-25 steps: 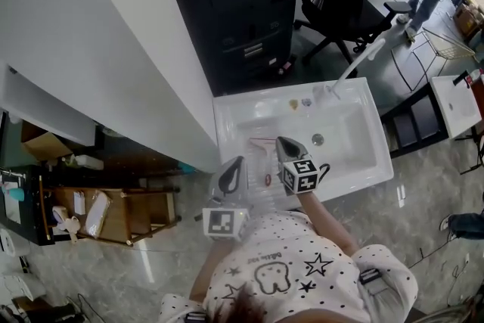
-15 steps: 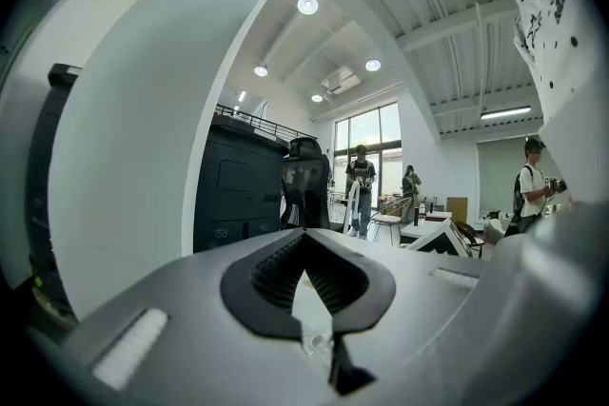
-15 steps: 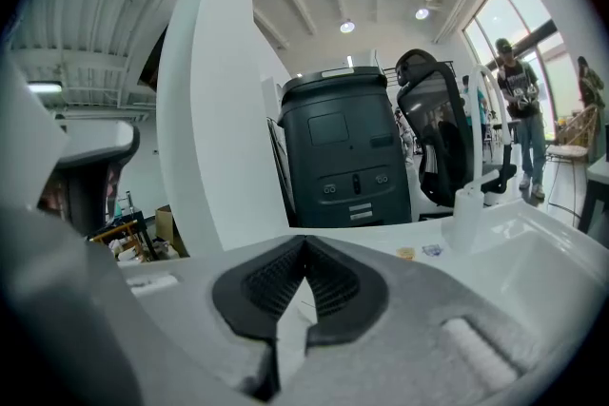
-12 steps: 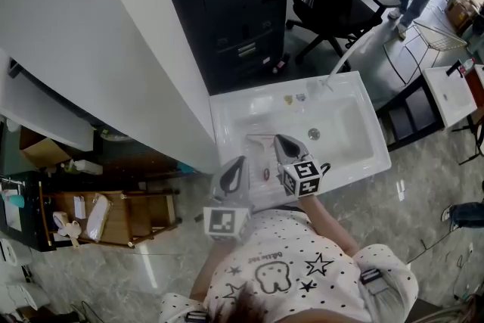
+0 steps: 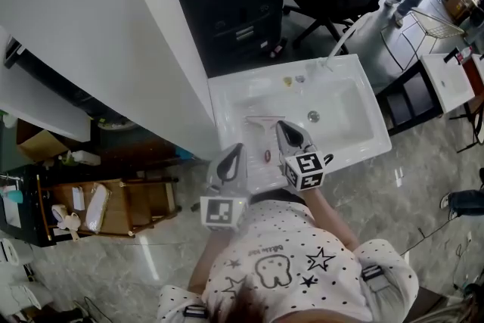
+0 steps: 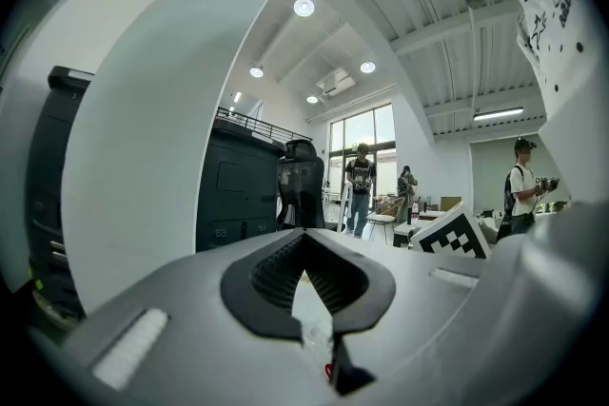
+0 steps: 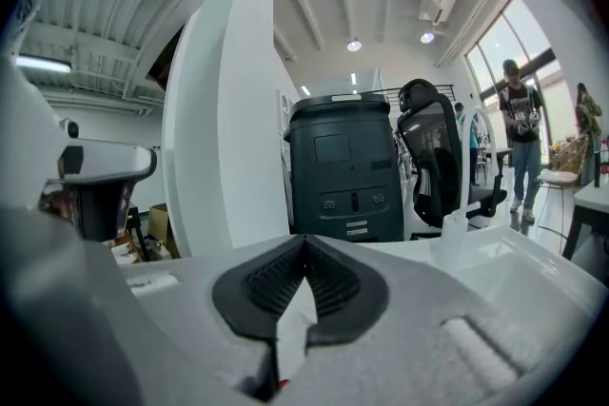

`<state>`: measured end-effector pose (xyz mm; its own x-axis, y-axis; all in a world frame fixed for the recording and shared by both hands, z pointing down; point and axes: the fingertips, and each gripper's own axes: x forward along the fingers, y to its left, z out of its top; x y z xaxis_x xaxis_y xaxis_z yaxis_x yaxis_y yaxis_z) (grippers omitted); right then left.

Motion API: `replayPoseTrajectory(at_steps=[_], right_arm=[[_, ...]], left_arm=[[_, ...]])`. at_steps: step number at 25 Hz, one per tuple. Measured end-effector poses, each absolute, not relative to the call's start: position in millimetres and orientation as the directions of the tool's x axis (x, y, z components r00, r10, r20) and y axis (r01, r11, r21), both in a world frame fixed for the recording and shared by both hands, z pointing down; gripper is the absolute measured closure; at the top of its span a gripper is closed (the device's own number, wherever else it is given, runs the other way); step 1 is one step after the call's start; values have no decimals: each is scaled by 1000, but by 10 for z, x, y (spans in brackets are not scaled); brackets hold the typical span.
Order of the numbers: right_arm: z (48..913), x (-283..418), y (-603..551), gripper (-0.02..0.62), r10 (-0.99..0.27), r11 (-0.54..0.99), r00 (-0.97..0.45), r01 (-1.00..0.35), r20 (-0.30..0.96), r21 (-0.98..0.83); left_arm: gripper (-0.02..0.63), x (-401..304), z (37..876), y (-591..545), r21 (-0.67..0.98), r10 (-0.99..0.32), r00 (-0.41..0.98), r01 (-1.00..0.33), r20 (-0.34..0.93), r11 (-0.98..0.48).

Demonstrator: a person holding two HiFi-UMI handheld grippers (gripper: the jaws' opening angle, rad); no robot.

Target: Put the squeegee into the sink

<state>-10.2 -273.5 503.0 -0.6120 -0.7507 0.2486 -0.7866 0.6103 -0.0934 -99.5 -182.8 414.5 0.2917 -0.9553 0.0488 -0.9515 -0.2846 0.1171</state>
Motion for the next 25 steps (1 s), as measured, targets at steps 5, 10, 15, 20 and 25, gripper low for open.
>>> replayPoseTrajectory(at_steps=[5,10,15,20,25], right_arm=[[4983,-79,-2604,601,-757,606,-610,-790,235,-95],[4820,-72,-2445,601,-767,610,-609,-790,202,-66],[4648,-80,-2306,601,-773,614,-612,-788,168,-46],[4536,-105,-2163,601,-778,612,-612,-789,140,-52],[4474,-124,-2038,601,-776,618,-618,-785,123,-49]], left_arm=[[604,-1014,4156,-1768,121,-952,303,-948,50,-295],[604,-1052,4175,-1693,119,-945,322,-942,48,-315],[604,-1066,4154,-1664,113,-939,342,-935,36,-336],[604,-1103,4161,-1633,116,-935,353,-931,31,-347],[604,-1139,4170,-1609,120,-932,359,-928,37,-353]])
